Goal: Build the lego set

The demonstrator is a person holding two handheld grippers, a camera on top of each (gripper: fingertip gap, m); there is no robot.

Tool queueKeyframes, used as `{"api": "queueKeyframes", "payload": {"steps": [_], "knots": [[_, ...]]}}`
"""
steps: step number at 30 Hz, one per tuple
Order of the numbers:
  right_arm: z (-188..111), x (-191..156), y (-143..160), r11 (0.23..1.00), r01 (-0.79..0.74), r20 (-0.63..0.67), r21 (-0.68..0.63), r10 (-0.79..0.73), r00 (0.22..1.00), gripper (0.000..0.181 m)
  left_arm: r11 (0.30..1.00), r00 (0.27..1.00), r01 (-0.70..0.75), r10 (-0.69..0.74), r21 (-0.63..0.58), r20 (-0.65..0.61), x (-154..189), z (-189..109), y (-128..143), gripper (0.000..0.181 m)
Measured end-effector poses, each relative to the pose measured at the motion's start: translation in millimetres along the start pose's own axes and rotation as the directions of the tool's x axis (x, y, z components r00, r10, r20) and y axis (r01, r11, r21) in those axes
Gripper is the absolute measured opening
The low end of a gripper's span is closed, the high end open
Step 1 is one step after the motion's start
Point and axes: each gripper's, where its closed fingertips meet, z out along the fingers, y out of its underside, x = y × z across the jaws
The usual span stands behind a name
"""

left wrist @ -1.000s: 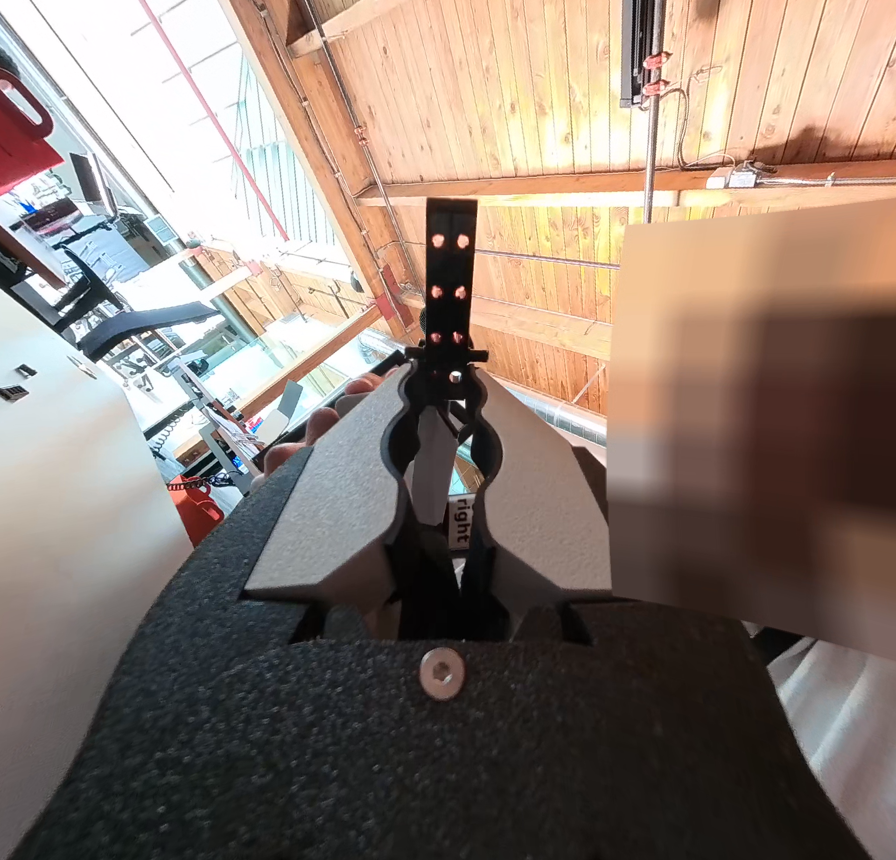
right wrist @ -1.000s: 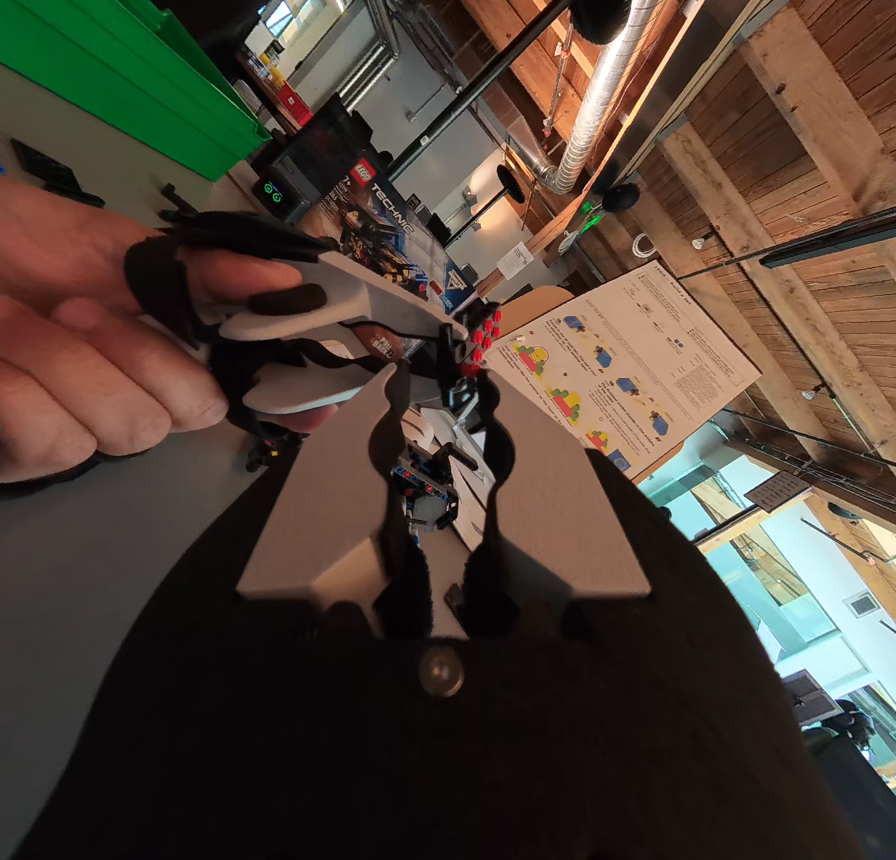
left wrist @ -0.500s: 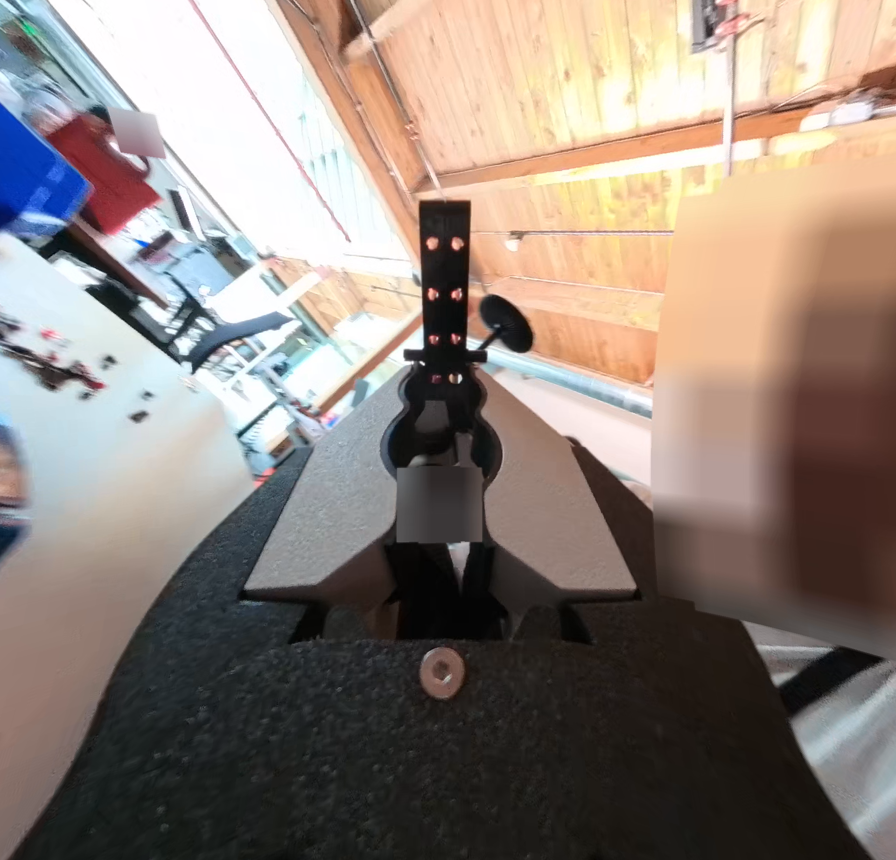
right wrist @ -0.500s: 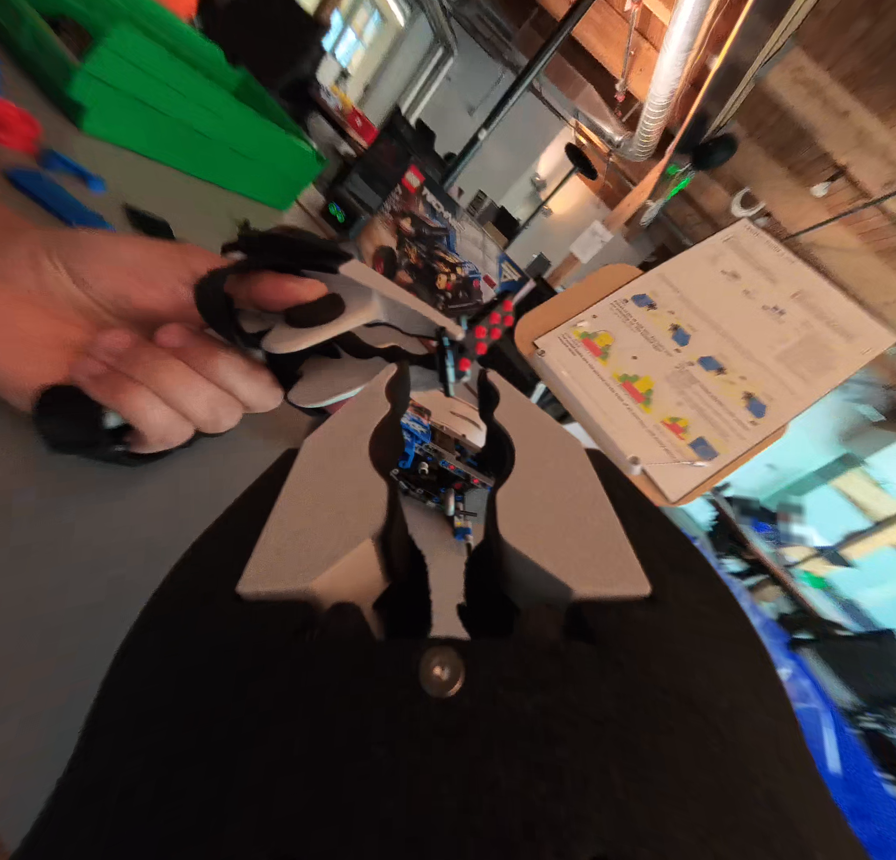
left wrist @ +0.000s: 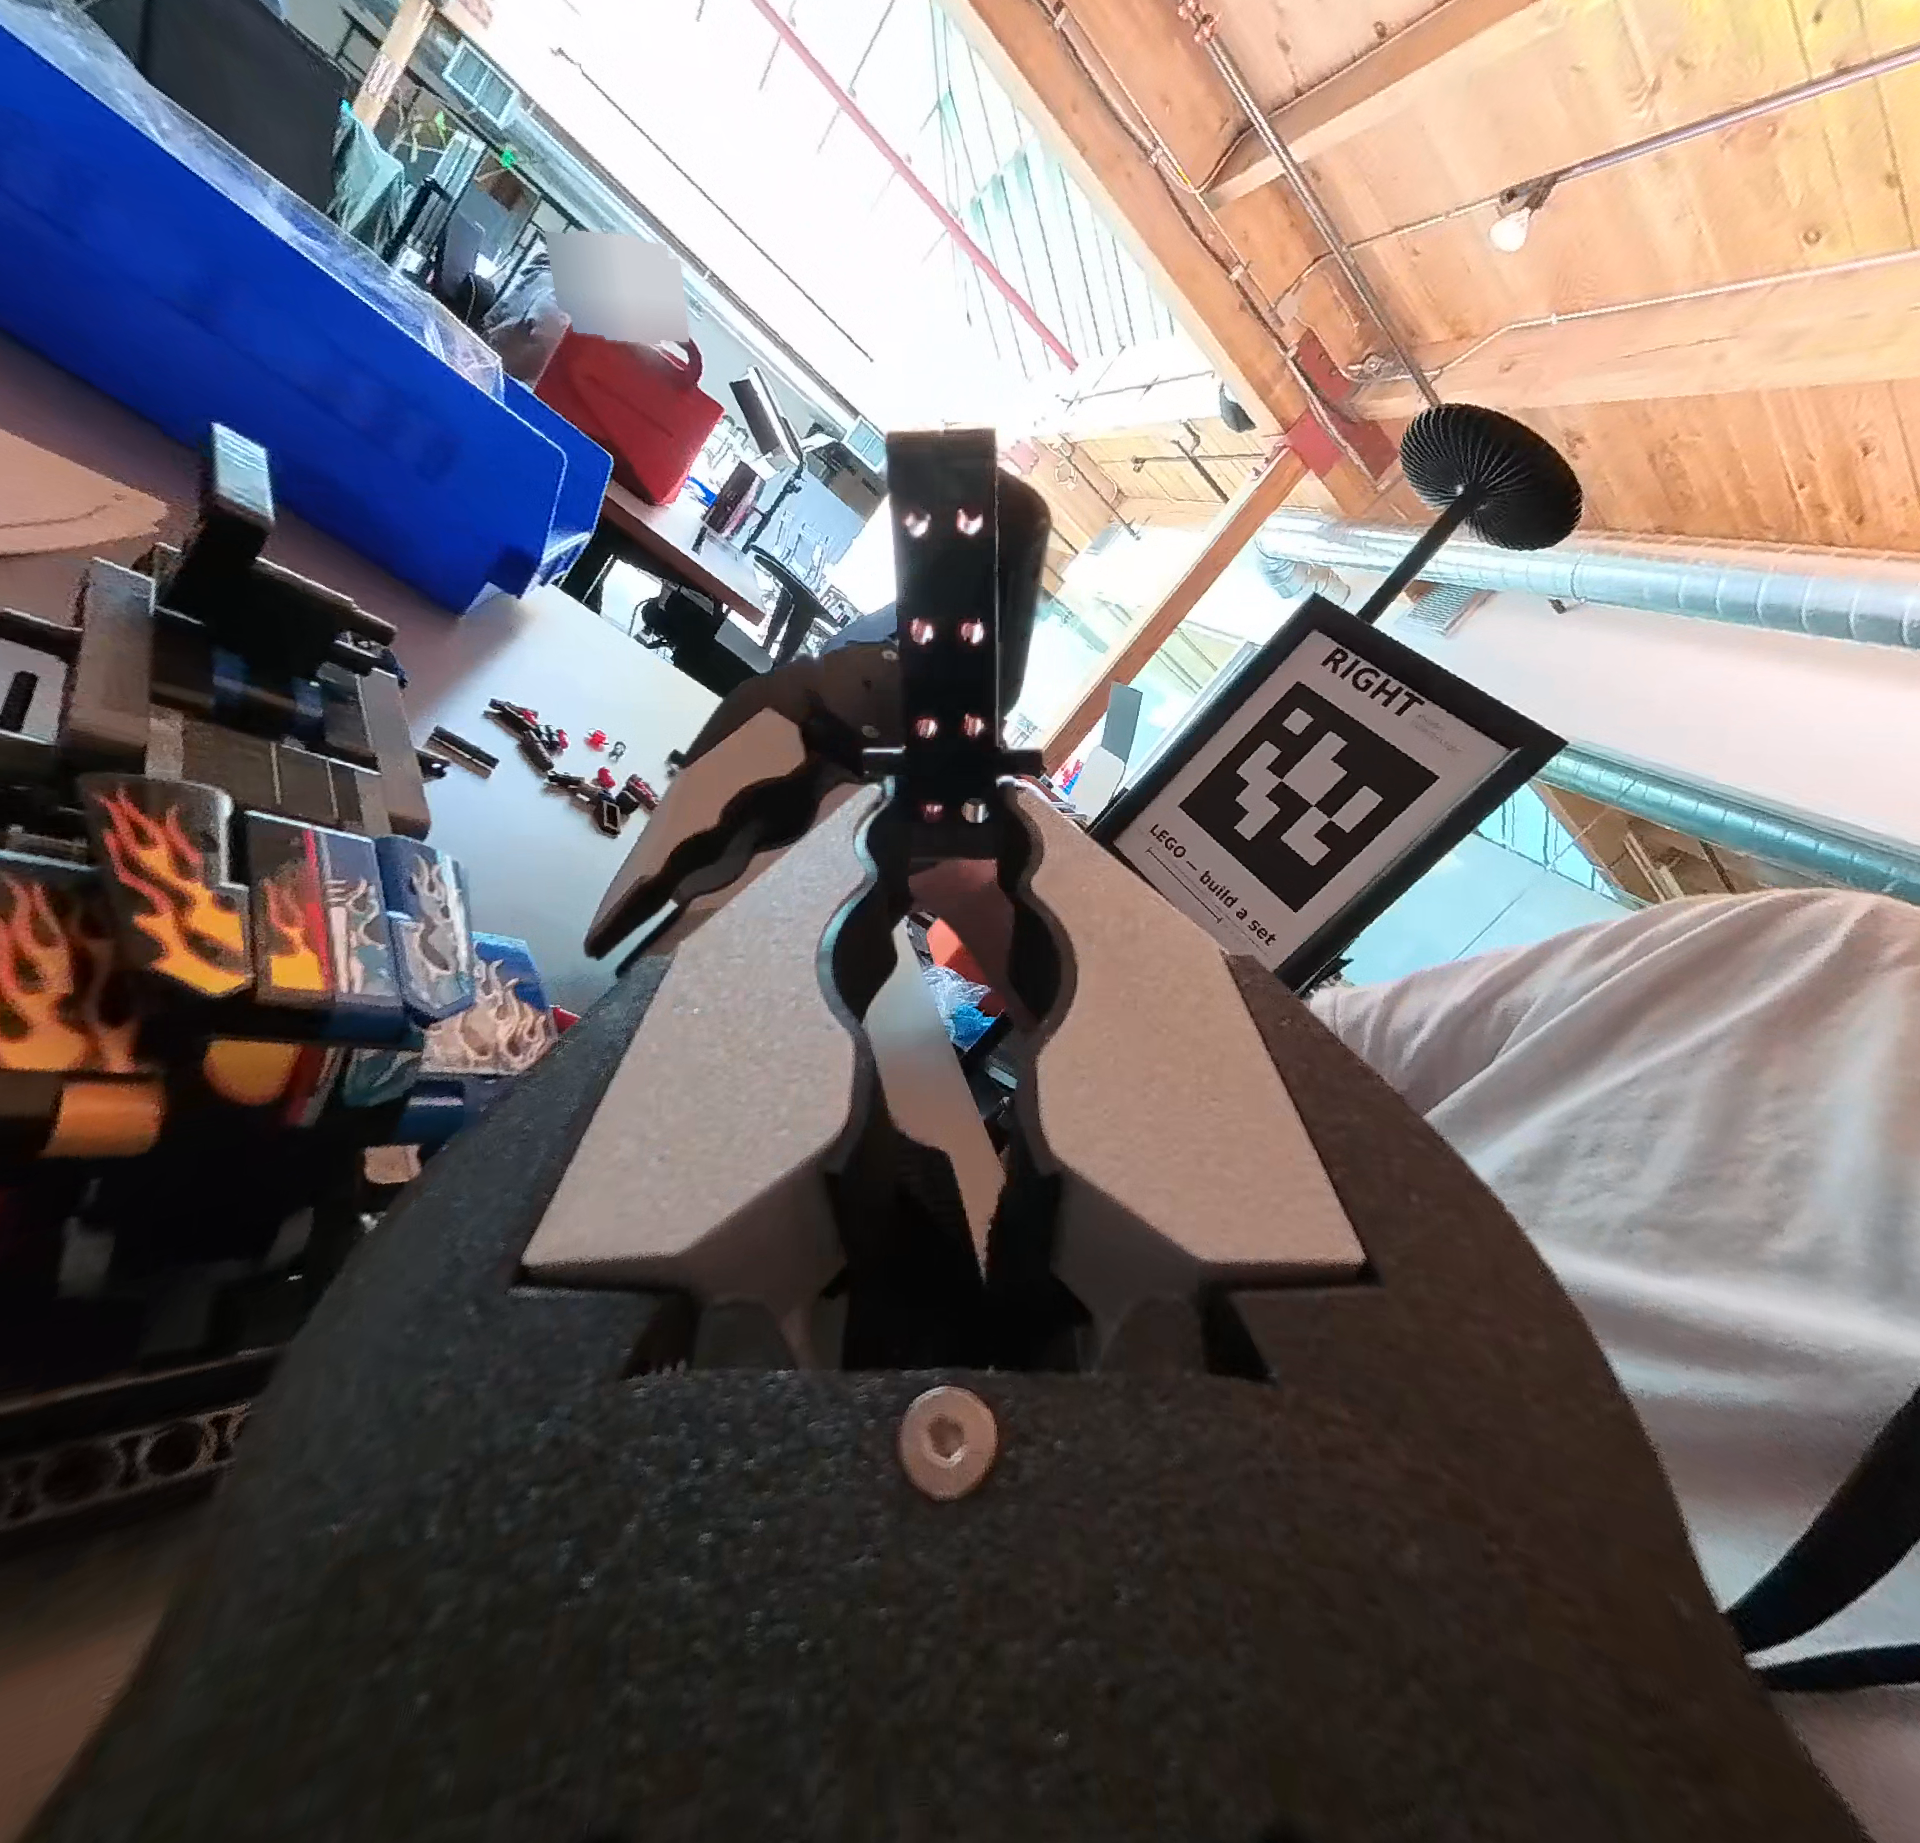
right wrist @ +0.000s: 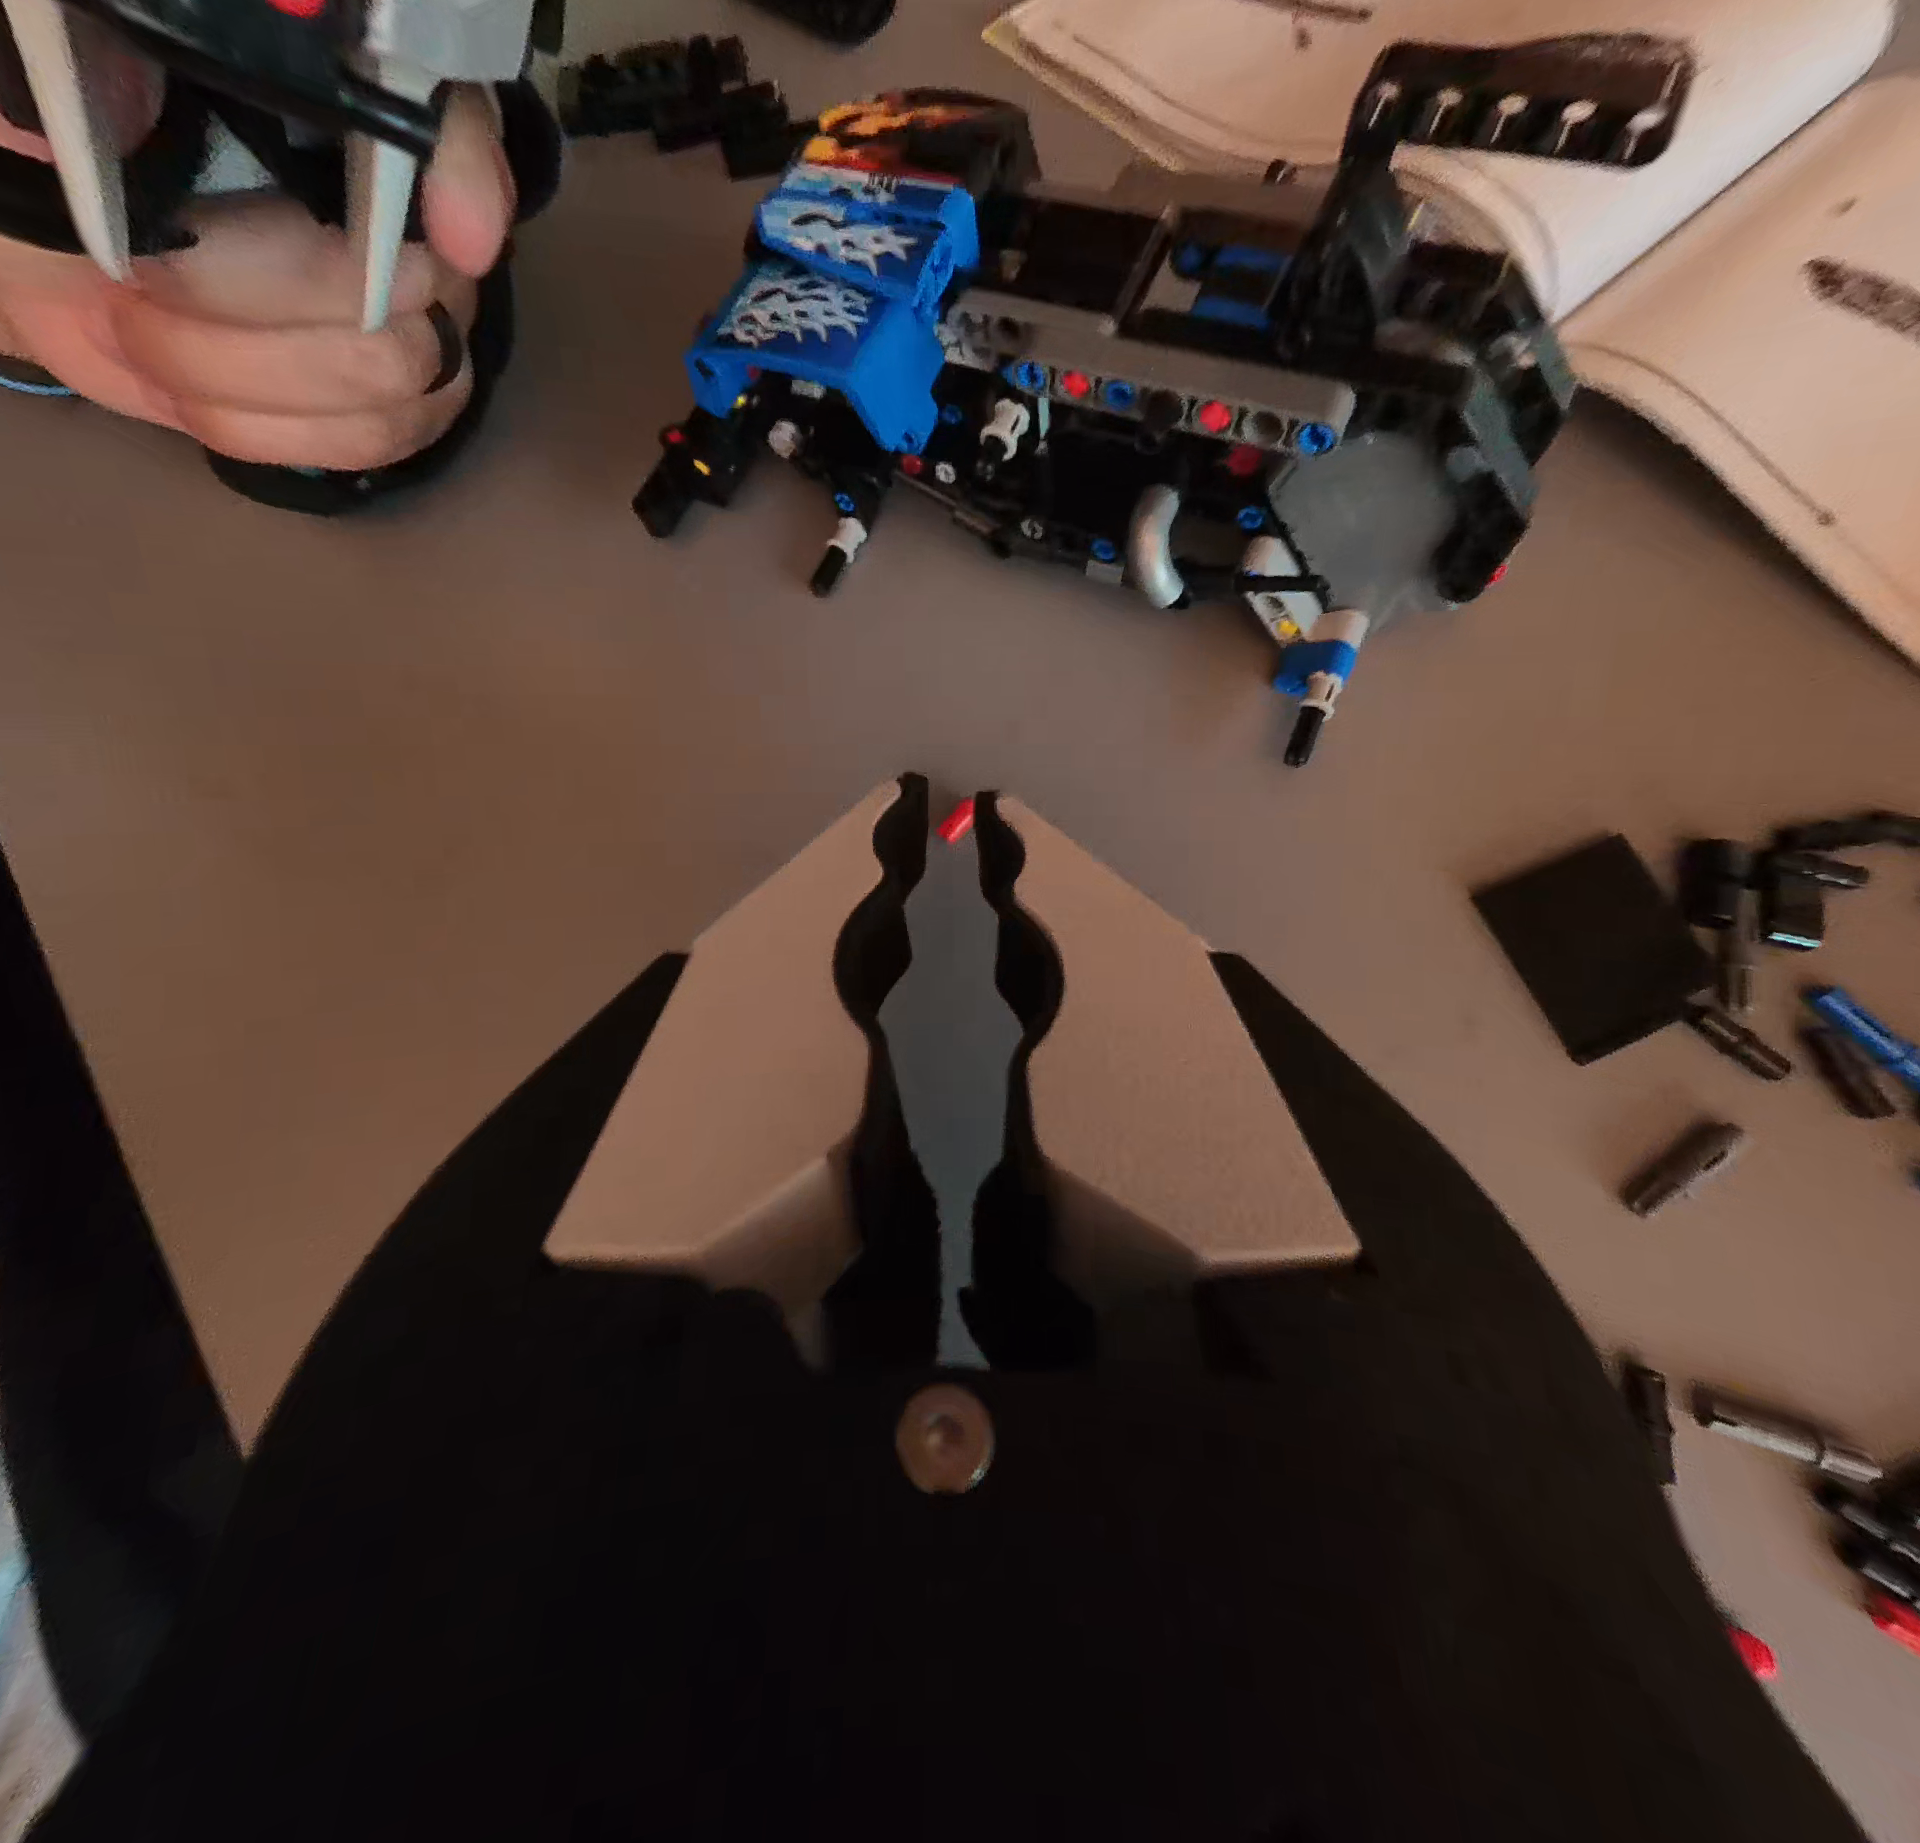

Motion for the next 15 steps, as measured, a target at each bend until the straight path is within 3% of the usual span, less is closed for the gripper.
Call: {"api": "queueKeyframes", "payload": {"steps": [1,8,12,15], "knots": [[1,1,2,1.0,-0.006,0.008,-0.019,0.006,1.0,0.008,1.0,1.0,-0.003,0.003,-0.006,-0.004,1,0,1,0.014],[12,-5,15,0.997,0.013,0.026,-0.081,-0.01,1.0,0.008,0.999,1.0,-0.009,0.008,-0.039,-0.025,6,4,8,0.014],[16,-22,5,0.999,0.022,0.106,-0.026,-0.019,0.994,0.009,0.999,1.0,-0.007,0.006,-0.04,-0.029,7,5,8,0.014],[10,-14,3,0.997,0.077,0.086,-0.023,-0.075,0.994,0.012,0.999,0.999,-0.004,0.003,-0.039,-0.032,7,4,7,0.014]]}}
